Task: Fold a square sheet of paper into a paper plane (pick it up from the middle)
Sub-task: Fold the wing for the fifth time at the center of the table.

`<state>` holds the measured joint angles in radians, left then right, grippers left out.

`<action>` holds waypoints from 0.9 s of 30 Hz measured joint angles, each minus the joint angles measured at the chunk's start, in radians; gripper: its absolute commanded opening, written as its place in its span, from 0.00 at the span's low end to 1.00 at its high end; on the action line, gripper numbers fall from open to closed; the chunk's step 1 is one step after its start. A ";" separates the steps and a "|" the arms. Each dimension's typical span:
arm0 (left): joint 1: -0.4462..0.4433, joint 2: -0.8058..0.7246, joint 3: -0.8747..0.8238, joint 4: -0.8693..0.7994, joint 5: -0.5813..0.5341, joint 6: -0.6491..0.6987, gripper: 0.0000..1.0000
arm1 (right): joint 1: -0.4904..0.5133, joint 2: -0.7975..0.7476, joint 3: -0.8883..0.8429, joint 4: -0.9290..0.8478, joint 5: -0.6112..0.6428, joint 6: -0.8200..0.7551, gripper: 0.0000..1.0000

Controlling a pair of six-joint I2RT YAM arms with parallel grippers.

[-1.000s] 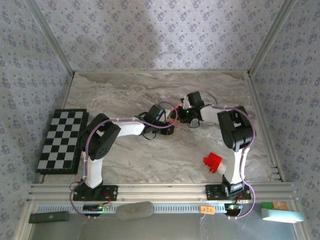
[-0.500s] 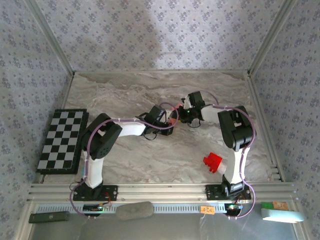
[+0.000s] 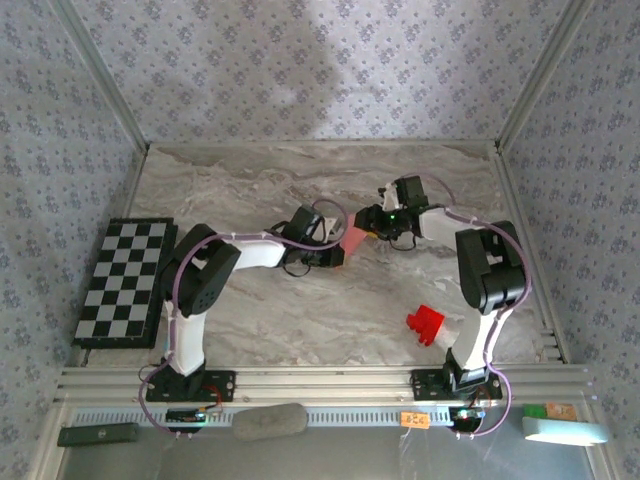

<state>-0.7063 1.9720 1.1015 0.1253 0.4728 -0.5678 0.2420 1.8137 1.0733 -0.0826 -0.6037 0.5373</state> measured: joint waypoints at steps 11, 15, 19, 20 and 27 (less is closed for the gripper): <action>0.031 0.020 -0.011 0.102 0.165 -0.182 0.00 | -0.037 -0.047 -0.085 -0.008 0.033 -0.107 0.58; 0.032 0.044 -0.011 0.119 0.196 -0.237 0.00 | -0.029 -0.039 -0.084 -0.009 0.032 -0.144 0.58; 0.032 0.058 -0.011 0.129 0.219 -0.284 0.00 | -0.018 -0.009 -0.079 -0.019 0.032 -0.170 0.57; 0.032 0.060 -0.011 0.135 0.223 -0.296 0.00 | -0.015 -0.003 -0.077 -0.026 0.032 -0.174 0.57; 0.040 0.069 -0.011 0.167 0.251 -0.365 0.00 | 0.001 0.030 -0.046 -0.056 0.031 -0.207 0.56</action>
<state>-0.6659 2.0411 1.0901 0.2928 0.7238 -0.9329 0.2428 1.8435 1.0275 -0.1390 -0.5728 0.3302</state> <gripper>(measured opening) 0.041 0.570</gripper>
